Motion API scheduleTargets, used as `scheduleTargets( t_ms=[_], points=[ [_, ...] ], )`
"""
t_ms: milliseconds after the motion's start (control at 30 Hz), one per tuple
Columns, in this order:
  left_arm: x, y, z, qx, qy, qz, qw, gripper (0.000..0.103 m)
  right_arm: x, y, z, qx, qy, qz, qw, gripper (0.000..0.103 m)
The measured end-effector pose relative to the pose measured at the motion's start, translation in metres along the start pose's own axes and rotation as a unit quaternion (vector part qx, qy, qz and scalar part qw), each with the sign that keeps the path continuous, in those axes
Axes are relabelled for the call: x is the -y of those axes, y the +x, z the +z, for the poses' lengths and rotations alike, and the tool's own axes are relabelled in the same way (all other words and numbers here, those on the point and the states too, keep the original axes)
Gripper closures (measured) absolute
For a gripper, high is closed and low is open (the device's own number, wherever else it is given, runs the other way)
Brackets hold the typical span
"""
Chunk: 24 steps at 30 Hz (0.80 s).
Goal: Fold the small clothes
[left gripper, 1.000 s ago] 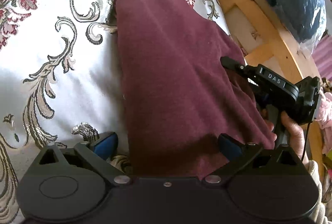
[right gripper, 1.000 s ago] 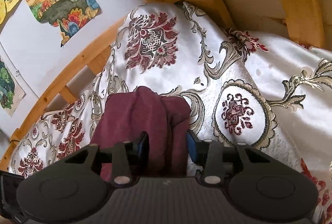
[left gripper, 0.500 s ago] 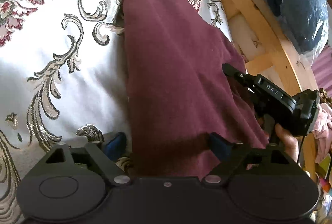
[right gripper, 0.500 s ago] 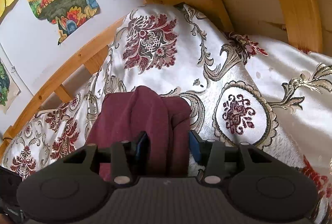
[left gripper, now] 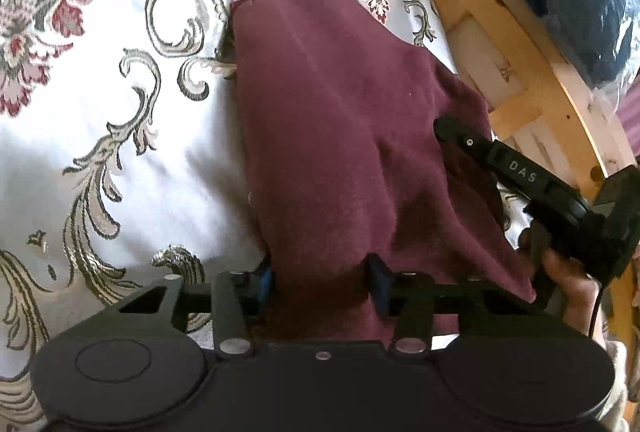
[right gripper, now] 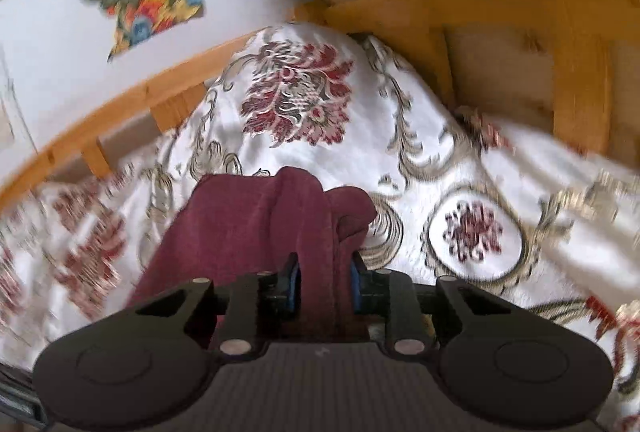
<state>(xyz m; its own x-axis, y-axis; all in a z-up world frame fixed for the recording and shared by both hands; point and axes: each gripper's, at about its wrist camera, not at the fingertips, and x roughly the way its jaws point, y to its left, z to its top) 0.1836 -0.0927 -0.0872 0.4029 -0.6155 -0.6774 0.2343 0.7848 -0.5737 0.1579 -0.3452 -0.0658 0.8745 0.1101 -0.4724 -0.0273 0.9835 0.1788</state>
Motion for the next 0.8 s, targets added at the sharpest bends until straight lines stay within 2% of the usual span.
scheduleTargets(
  t_ms=[100,200,533,700,800],
  points=[
    [0.005,-0.003,0.001,0.003,0.007,0.015,0.9999,0.064,-0.016,-0.007,-0.003,0.021,-0.038,-0.021,0.999,0.079],
    [0.012,-0.003,0.002,0.005,0.013,0.023,0.9996,0.066,-0.022,-0.014,-0.004,0.036,-0.041,-0.024,0.998,0.08],
    [-0.002,-0.024,0.004,0.022,0.005,0.008,0.9997,0.071,-0.048,-0.037,-0.003,0.078,-0.07,-0.01,0.994,0.082],
    [-0.009,-0.049,0.004,0.051,0.024,0.019,0.9982,0.071,-0.075,-0.04,0.002,0.115,-0.103,0.008,0.988,0.083],
    [-0.015,-0.061,0.013,0.068,0.041,0.038,0.9961,0.071,-0.097,-0.03,0.009,0.132,-0.121,0.022,0.984,0.083]
  ],
)
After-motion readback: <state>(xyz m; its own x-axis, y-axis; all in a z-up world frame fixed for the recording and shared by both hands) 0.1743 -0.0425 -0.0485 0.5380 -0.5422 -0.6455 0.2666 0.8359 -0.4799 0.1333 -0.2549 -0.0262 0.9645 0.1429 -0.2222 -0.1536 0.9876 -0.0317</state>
